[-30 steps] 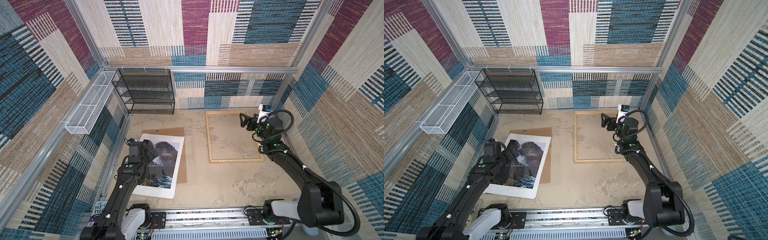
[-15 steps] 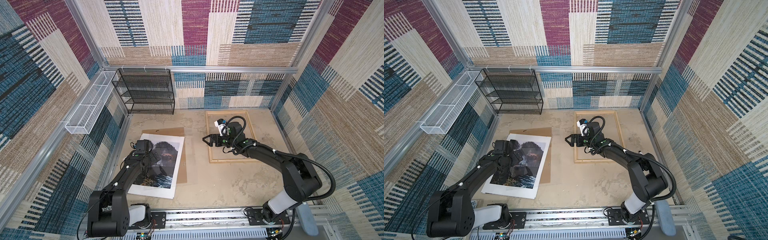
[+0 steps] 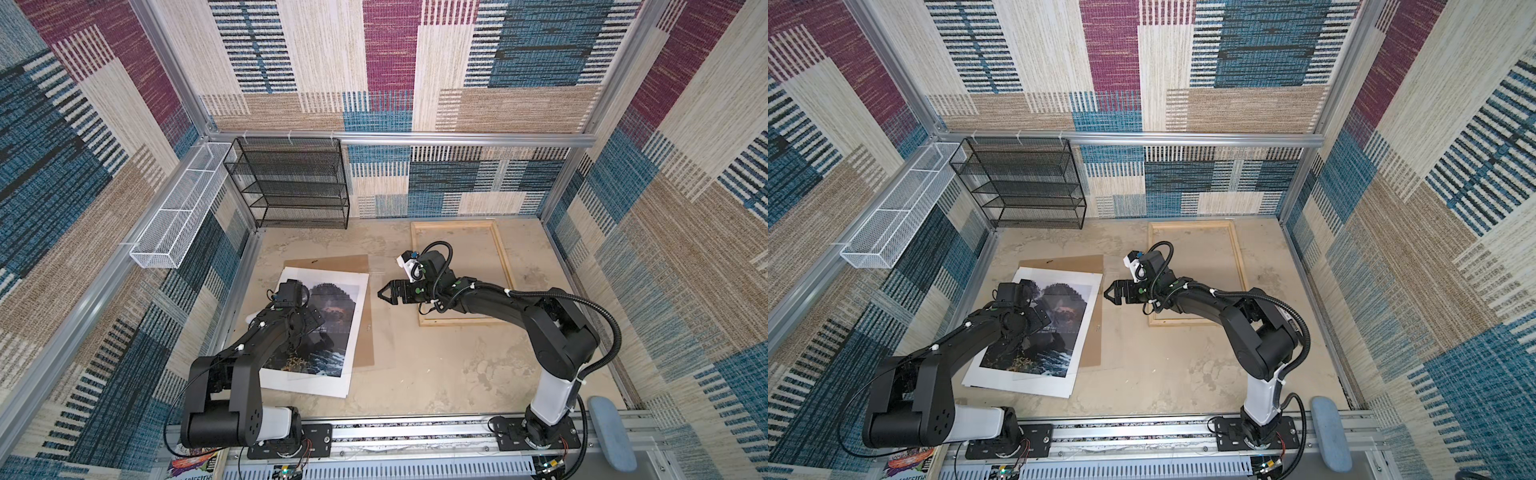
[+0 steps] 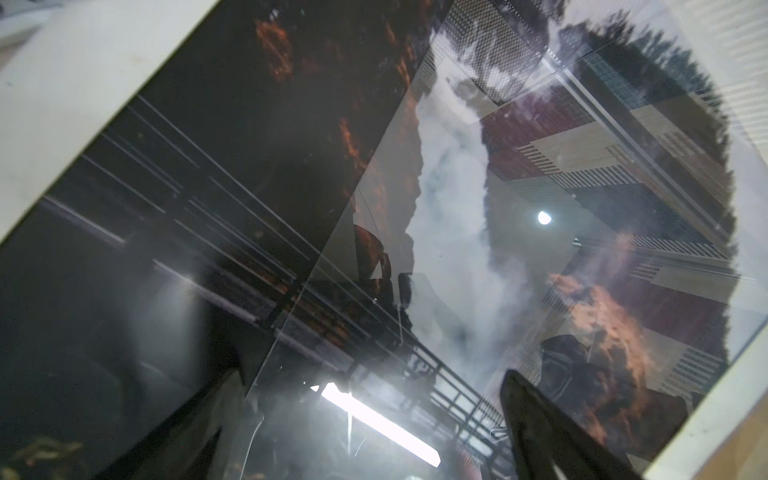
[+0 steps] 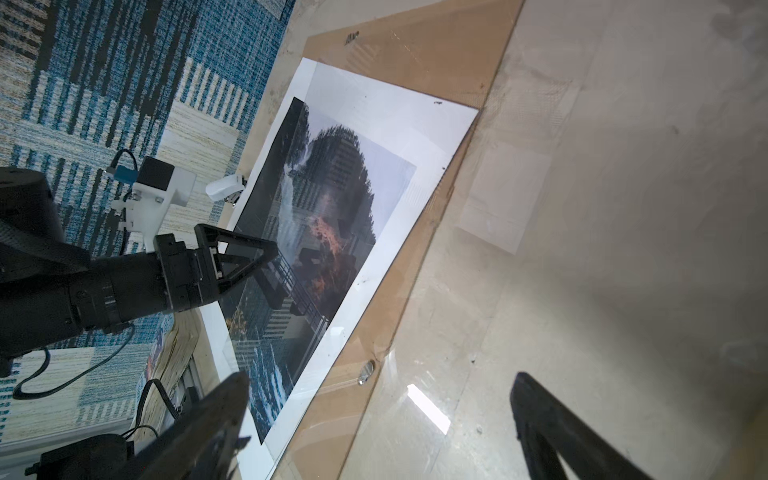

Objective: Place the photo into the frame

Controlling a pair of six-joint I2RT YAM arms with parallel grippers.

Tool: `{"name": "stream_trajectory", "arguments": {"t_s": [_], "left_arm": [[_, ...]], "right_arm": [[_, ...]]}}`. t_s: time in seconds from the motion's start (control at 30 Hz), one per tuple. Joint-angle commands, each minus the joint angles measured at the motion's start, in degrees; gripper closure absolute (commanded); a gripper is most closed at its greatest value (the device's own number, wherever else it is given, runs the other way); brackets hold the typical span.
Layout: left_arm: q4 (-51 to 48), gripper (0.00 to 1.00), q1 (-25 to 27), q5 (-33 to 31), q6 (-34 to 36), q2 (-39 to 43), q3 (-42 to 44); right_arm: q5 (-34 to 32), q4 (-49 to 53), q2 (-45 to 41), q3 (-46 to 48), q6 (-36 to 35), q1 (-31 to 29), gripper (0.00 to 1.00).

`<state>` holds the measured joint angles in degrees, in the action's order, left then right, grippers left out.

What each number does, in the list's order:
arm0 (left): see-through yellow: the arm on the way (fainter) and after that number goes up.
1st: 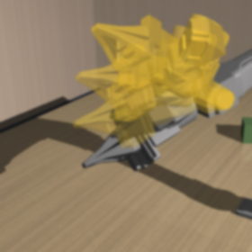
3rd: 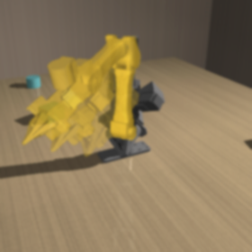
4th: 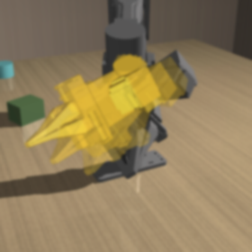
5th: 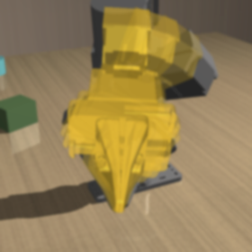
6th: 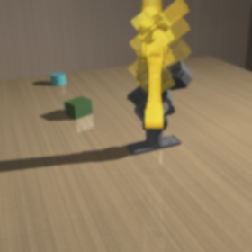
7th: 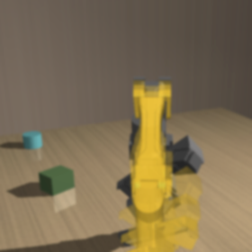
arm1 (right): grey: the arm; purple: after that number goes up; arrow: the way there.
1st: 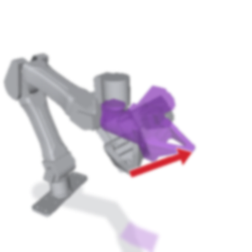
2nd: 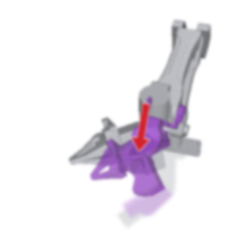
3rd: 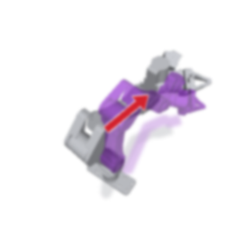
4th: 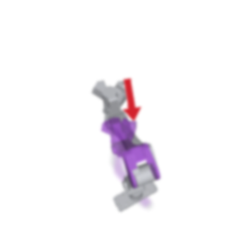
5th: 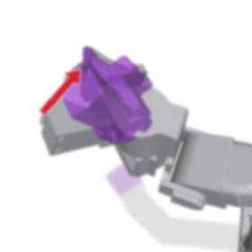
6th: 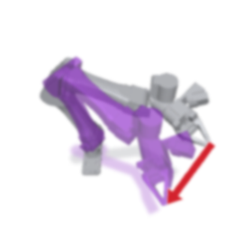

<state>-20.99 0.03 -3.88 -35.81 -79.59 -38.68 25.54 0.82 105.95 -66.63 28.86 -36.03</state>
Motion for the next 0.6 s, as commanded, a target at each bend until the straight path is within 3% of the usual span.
{"name": "stream_trajectory", "arguments": {"t_s": [0.0,0.57], "left_arm": [[0.84,0.00,-0.03,1.59,-0.39,-0.47,-0.04],[2.54,0.02,-0.03,2.03,-0.87,-0.13,1.72]], "right_arm": [[-1.99,1.84,2.06,-1.76,1.78,-0.09,0.00],[0.82,2.23,8.86,-5.23,2.55,-0.18,0.00]]}}
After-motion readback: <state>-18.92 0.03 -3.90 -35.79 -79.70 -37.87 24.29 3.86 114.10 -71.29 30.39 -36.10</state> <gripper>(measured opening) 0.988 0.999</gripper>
